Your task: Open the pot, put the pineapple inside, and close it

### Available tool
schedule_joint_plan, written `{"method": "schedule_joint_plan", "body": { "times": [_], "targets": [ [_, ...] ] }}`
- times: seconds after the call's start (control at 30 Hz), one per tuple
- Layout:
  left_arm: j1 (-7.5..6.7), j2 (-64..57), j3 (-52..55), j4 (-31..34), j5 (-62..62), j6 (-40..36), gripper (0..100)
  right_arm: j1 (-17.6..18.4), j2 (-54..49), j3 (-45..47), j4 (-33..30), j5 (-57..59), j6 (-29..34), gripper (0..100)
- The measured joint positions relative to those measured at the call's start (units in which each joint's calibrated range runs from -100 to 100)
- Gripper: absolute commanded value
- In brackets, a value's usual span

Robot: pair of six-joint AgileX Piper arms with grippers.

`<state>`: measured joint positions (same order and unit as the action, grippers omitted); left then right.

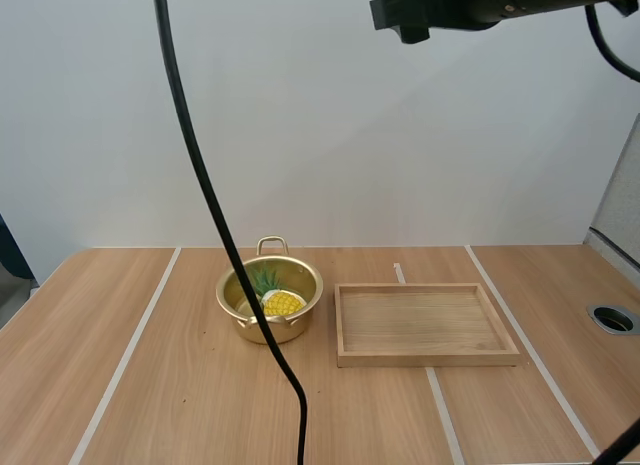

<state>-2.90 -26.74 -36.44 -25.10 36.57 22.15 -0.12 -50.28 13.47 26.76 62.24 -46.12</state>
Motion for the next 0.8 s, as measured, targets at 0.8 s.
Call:
{"method": "schedule_joint_plan", "body": {
  "times": [0.8],
  "targets": [
    [6.09, 0.2, 36.4, 2.4, 23.3, -6.4, 0, -3.2, -5.8, 0.0, -16.1, -2.2, 13.5, 100]
  ]
}}
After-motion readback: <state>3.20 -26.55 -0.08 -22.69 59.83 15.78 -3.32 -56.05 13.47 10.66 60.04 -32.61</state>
